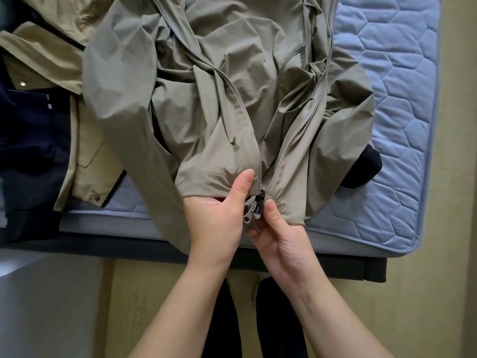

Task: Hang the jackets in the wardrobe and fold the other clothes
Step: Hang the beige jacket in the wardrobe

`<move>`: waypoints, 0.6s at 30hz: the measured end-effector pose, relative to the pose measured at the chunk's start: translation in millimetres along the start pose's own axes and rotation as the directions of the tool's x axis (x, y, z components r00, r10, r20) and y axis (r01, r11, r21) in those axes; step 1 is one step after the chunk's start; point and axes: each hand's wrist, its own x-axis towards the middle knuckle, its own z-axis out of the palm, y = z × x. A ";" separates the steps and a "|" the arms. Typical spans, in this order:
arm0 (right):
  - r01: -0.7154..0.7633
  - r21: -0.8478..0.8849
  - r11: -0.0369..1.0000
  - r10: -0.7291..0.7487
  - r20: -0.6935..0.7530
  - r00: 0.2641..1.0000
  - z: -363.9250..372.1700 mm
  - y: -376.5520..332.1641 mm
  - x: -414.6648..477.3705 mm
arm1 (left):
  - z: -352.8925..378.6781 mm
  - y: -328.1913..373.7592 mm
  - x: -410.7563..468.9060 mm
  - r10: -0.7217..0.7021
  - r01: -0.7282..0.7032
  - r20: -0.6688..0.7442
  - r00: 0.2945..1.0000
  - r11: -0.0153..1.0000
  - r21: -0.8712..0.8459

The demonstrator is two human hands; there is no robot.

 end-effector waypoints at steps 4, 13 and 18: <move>0.043 0.004 0.999 -0.043 0.025 0.999 -0.1 -1.5 -1.7 | 0.7 2.2 0.2 0.041 -0.043 0.048 0.998 0.999 0.029; 0.148 -0.005 0.989 -0.147 -0.132 0.980 0.4 -5.5 -6.6 | -9.6 3.0 12.8 0.041 -0.145 0.333 0.942 0.944 0.295; 0.184 0.001 0.983 -0.181 -0.172 0.968 -1.4 -4.7 -1.5 | -11.3 -2.5 14.4 -0.068 -0.065 0.393 0.917 0.946 0.317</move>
